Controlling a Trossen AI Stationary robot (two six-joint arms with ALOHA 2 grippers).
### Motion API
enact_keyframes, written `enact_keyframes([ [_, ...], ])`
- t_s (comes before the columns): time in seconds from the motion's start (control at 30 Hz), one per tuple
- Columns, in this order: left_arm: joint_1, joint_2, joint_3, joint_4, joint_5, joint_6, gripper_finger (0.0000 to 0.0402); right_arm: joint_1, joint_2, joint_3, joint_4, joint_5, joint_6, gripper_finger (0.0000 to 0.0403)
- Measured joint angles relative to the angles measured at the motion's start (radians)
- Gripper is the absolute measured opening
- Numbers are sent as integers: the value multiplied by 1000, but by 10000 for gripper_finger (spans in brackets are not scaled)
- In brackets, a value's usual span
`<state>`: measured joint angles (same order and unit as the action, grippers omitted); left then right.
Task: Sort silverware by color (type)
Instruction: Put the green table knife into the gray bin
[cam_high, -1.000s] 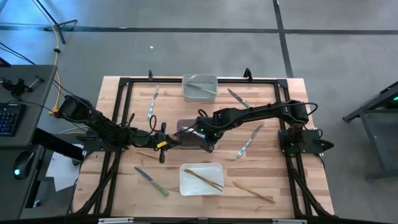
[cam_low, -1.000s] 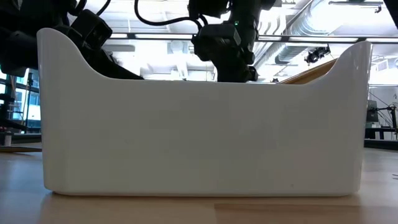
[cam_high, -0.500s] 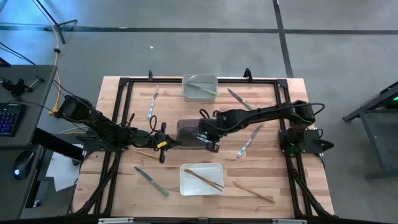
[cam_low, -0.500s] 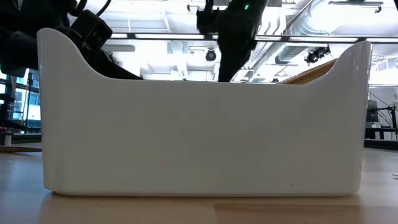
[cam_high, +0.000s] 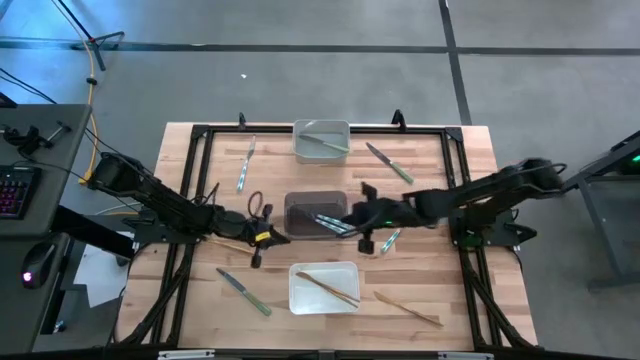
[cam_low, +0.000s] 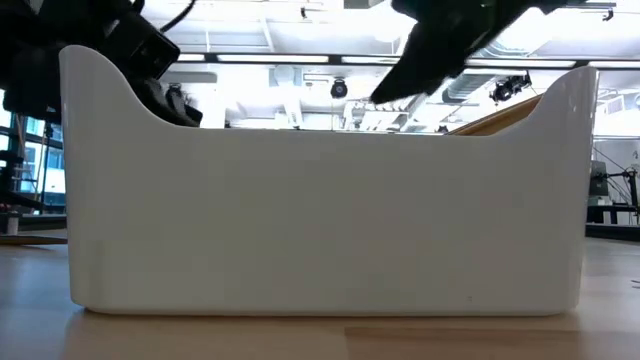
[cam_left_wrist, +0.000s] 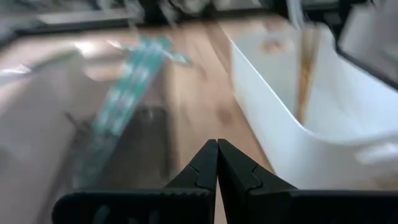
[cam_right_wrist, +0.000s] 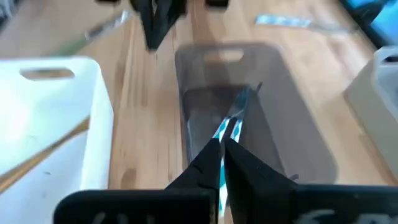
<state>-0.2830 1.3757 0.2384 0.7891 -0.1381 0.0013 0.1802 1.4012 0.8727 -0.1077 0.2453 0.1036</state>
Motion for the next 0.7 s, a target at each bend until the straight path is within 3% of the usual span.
enact_keyframes([
  [0.17,-72,-85,152,-481,15,-28,1,41,-158,-132,98,58,10,0],
  [0.4,-268,-52,370,-924,16,-179,4,112,-264,-196,102,181,45,0],
  [0.7,-465,119,510,-1020,14,-391,77,142,-262,-200,97,195,45,0],
])
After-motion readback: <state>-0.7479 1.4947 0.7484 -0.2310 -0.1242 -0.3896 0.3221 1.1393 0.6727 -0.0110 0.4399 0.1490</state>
